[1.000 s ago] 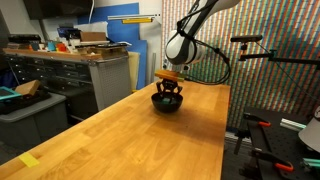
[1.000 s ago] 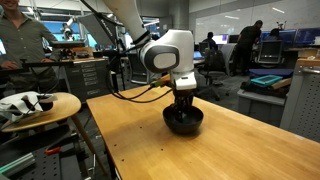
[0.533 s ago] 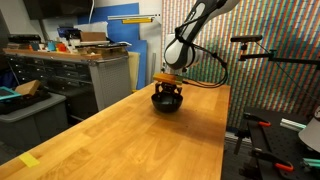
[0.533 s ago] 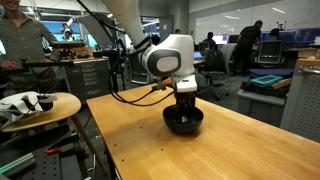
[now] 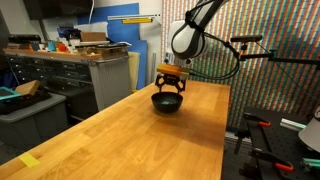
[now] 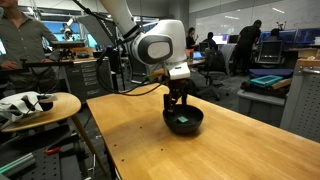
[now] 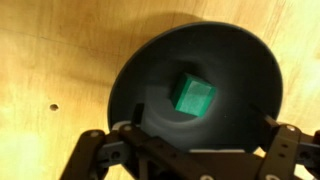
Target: Put the green cube inside the black bowl
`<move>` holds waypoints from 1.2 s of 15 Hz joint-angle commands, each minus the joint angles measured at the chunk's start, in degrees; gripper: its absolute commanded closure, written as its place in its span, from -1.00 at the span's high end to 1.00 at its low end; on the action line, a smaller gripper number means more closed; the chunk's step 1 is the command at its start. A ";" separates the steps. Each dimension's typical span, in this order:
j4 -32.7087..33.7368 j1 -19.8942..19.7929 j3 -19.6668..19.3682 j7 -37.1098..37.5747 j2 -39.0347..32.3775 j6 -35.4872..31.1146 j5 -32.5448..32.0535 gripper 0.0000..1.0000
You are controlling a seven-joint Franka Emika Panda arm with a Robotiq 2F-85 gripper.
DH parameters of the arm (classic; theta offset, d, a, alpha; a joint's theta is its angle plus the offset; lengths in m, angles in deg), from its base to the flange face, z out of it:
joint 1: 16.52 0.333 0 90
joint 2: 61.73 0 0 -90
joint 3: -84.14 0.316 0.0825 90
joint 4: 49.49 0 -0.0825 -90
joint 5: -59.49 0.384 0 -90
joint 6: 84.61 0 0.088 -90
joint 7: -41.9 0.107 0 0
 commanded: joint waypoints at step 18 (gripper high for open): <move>-7.67 2.52 16.49 -12.37 29.17 22.80 -15.12 1.00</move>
